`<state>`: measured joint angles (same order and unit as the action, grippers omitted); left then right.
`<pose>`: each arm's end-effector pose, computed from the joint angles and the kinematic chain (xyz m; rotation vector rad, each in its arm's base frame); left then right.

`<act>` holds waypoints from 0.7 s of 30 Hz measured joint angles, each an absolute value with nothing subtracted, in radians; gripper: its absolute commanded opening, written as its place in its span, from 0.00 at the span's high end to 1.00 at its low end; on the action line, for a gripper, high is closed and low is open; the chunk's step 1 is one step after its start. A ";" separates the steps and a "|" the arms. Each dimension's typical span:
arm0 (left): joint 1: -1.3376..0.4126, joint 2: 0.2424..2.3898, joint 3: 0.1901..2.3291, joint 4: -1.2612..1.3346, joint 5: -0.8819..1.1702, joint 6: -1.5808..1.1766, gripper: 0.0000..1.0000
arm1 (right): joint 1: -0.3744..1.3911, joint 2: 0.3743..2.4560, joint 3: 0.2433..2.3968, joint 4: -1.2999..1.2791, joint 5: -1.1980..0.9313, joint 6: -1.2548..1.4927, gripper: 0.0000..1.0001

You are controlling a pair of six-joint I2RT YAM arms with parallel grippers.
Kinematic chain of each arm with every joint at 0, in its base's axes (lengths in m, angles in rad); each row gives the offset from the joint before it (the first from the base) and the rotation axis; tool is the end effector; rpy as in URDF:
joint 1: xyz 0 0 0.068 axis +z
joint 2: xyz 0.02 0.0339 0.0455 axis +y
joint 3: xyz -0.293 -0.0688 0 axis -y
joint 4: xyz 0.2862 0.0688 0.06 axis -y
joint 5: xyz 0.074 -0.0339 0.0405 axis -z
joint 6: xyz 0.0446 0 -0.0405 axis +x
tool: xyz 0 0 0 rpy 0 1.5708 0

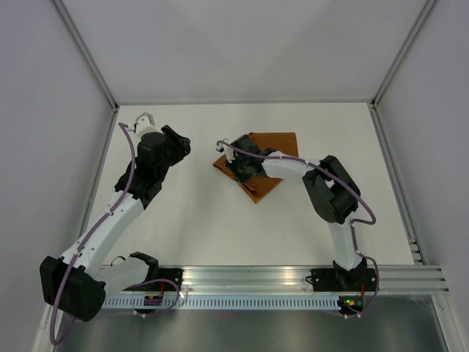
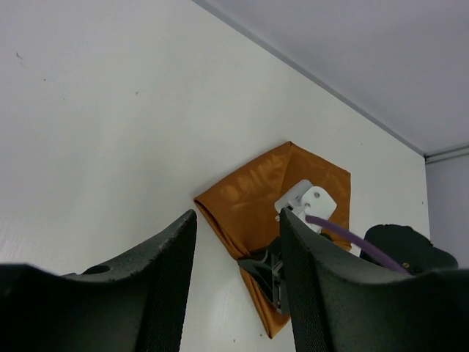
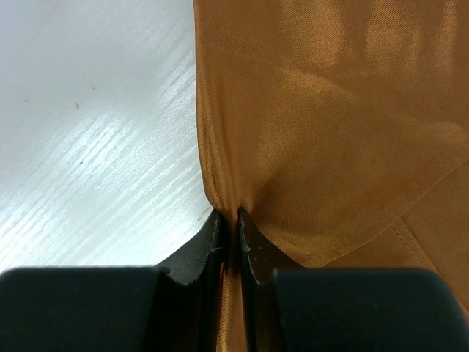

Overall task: Fold the napkin, place the utensils inside, and roll it up
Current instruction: Roll the napkin at the center of the board.

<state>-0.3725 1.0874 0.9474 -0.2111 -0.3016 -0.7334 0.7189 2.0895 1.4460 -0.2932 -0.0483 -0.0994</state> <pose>0.2703 -0.0914 0.3523 -0.5454 1.8533 -0.4565 0.3752 0.3312 0.1487 -1.0266 2.3171 0.3118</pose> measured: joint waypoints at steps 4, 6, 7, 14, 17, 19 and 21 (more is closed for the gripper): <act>-0.373 1.089 0.897 -0.178 -0.286 -0.734 0.46 | 0.673 2.089 1.446 -0.299 -0.181 -0.088 0.87; -0.373 1.097 0.872 -0.166 -0.279 -0.734 0.47 | 0.651 2.090 1.446 -0.312 -0.248 -0.081 0.87; -0.373 1.102 0.861 -0.158 -0.276 -0.734 0.47 | 0.641 2.090 1.446 -0.320 -0.281 -0.080 0.87; -0.373 1.166 0.760 -0.059 -0.223 -0.733 0.48 | 0.588 2.109 1.446 -0.387 -0.529 -0.060 0.88; -0.380 1.197 0.705 0.015 -0.198 -0.707 0.49 | 0.566 2.125 1.447 -0.410 -0.627 -0.059 0.88; -0.388 1.206 0.667 0.066 -0.177 -0.670 0.48 | 0.555 2.138 1.451 -0.435 -0.684 -0.064 0.88; -0.395 1.210 0.624 0.133 -0.144 -0.612 0.48 | 0.546 2.152 1.457 -0.464 -0.738 -0.073 0.89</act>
